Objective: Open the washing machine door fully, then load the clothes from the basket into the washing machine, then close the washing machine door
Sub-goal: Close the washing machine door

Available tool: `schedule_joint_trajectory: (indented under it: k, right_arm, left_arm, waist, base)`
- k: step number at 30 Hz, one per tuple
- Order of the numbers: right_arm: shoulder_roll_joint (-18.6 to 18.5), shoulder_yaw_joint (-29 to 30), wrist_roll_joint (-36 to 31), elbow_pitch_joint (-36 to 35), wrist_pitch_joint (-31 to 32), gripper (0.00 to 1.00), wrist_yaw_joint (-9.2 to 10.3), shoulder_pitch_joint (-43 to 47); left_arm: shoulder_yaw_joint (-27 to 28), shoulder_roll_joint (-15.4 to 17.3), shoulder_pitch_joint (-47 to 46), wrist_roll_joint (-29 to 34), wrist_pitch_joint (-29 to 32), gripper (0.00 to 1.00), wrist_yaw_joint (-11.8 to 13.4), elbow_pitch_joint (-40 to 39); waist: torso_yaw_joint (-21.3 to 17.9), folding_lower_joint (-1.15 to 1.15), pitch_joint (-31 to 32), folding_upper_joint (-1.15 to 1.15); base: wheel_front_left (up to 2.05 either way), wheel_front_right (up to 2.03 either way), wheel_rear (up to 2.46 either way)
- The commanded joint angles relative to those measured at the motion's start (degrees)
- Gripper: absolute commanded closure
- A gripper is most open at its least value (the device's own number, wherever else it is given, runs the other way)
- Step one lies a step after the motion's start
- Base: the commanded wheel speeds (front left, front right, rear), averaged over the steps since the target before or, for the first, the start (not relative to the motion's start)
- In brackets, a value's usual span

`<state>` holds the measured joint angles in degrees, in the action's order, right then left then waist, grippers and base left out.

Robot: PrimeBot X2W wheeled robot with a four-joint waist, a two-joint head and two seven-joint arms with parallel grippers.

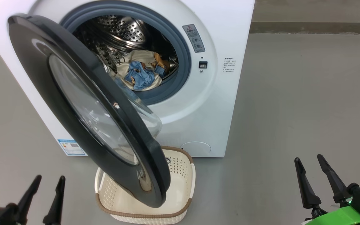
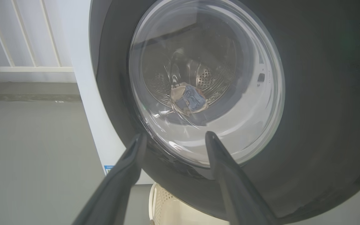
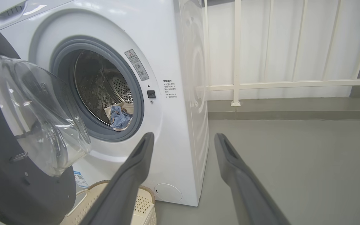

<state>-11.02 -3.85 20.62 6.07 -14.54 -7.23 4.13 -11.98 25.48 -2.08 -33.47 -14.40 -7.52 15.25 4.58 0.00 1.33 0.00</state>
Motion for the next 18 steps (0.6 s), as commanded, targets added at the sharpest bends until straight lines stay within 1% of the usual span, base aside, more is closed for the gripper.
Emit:
schedule_joint_trajectory:
  k: [1, 6, 10, 18]
  right_arm:
    - [-1.0, -1.0, -0.4, -1.2, -0.5, 0.00, -0.25, -0.6]
    - [-0.9, -1.0, -0.3, -0.9, -0.5, 0.00, -0.25, -0.7]
    - [-0.9, -1.1, -0.3, -0.7, -0.5, 0.00, -0.25, -0.7]
    - [-0.9, -0.2, -0.3, -0.7, -0.5, 0.00, -0.25, -0.1]
  left_arm:
    - [2.7, 1.4, -1.1, 0.8, -0.6, 0.00, 0.0, -1.4]
    - [4.8, -0.3, 0.2, 3.6, -0.6, 0.00, 0.0, -1.6]
    - [6.1, -1.6, 1.2, 4.7, -0.6, 0.00, 0.0, -1.3]
    - [7.1, -2.7, 2.1, 6.0, -0.6, 0.00, 0.0, -1.1]
  waist:
    - [0.0, 0.00, 0.0, 0.00]
    - [-0.1, 0.00, -0.1, 0.00]
    - [-0.3, 0.00, 0.1, 0.00]
    - [-0.5, 0.00, 0.3, 0.00]
  base:
    - [0.00, 0.00, 0.00]
    - [0.00, 0.00, 0.00]
    - [0.00, 0.00, 0.00]
    - [0.00, 0.00, 0.00]
